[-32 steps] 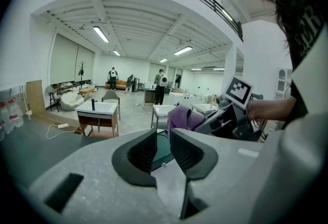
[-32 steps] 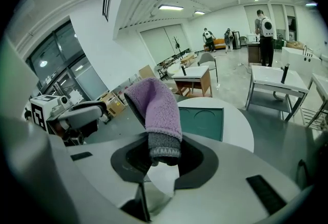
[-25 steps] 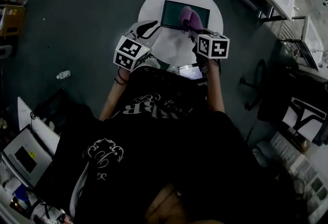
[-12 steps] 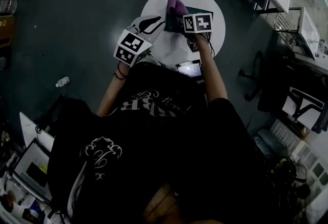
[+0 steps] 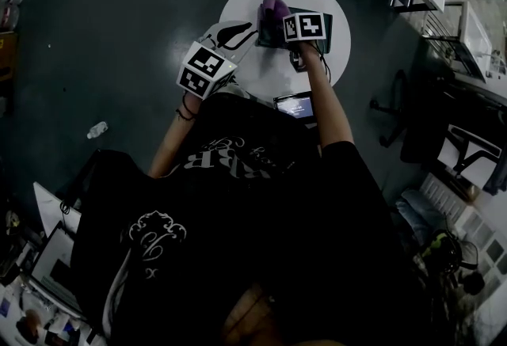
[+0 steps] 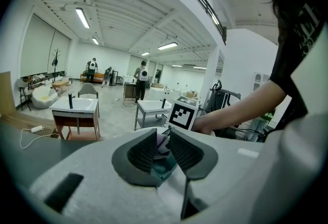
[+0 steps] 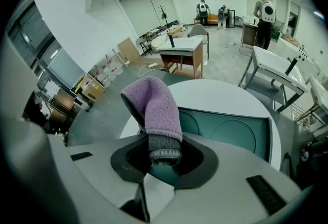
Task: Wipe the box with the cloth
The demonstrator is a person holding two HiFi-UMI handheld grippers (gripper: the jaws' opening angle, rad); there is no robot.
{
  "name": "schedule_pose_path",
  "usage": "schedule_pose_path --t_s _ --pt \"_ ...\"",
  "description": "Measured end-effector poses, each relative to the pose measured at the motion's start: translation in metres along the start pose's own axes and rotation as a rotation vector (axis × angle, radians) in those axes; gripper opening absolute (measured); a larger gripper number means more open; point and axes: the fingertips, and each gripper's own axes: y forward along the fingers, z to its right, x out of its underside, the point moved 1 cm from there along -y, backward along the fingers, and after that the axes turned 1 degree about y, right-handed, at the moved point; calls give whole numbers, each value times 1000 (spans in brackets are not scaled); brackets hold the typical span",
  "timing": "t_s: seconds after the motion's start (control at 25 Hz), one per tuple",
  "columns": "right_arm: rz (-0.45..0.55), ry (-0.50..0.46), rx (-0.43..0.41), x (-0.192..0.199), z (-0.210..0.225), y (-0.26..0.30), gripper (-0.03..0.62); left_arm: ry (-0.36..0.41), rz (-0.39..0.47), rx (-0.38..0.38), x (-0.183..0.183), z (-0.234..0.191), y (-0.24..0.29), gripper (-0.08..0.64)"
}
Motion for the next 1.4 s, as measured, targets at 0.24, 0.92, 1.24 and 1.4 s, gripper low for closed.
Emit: schedule_pose_path --t_s 0.24,0.92,1.24,1.4 --pt "-9 14 80 7 44 -17 86 -4 1 27 -1 3 7 78" --pt "-27 84 272 39 160 -76 86 13 2 42 -3 18 22 78" --pt "32 46 178 34 124 -88 86 13 4 26 -4 25 22 78" --pt "30 -46 84 34 83 -88 86 10 8 16 -4 28 22 78"
